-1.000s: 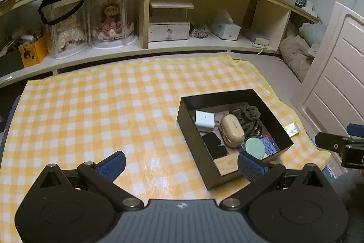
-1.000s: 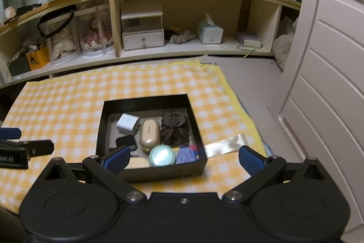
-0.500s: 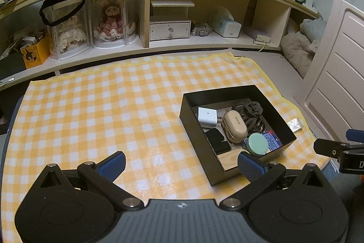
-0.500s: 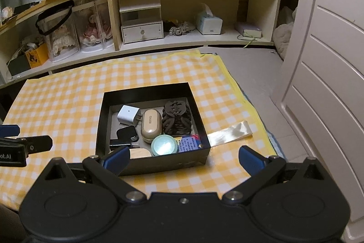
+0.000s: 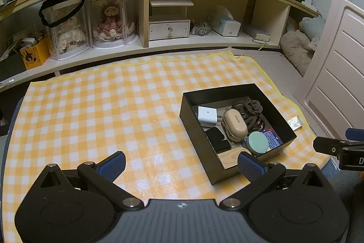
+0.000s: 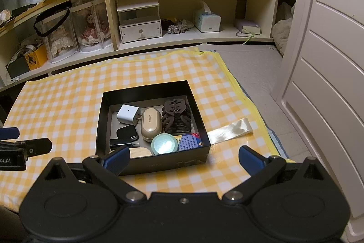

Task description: Organize rigid objects

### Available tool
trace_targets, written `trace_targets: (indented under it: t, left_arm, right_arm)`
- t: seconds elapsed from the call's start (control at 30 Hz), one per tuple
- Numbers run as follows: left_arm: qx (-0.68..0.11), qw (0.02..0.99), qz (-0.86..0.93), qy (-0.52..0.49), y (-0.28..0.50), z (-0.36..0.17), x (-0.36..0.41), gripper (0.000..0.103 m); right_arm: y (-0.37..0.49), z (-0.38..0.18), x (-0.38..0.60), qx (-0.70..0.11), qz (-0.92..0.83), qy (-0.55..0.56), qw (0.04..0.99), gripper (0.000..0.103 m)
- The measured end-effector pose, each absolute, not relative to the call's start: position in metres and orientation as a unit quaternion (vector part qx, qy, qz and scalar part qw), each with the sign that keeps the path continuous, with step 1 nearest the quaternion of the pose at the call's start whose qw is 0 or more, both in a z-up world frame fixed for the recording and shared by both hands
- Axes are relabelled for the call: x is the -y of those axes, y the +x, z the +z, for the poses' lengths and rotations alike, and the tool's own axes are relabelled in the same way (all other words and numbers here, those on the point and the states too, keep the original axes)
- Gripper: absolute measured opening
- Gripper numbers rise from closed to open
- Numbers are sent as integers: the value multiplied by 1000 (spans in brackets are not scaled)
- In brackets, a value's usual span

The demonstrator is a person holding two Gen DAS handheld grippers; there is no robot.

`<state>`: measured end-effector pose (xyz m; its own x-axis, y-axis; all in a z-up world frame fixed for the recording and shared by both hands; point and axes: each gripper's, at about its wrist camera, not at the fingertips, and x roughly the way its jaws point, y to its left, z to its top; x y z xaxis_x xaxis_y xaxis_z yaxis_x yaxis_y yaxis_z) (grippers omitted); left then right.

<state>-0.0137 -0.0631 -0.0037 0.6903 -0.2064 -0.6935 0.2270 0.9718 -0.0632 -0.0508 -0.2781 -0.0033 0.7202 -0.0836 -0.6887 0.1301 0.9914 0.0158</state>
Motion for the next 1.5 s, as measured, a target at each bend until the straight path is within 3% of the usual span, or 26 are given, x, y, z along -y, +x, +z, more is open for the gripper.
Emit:
trace_targets:
  t: [1.5]
  left_arm:
    - [-378,918,-117,21,-13,-6,60,103]
  right_arm:
    - [-50,-3,279,-370,-58,32,927,103]
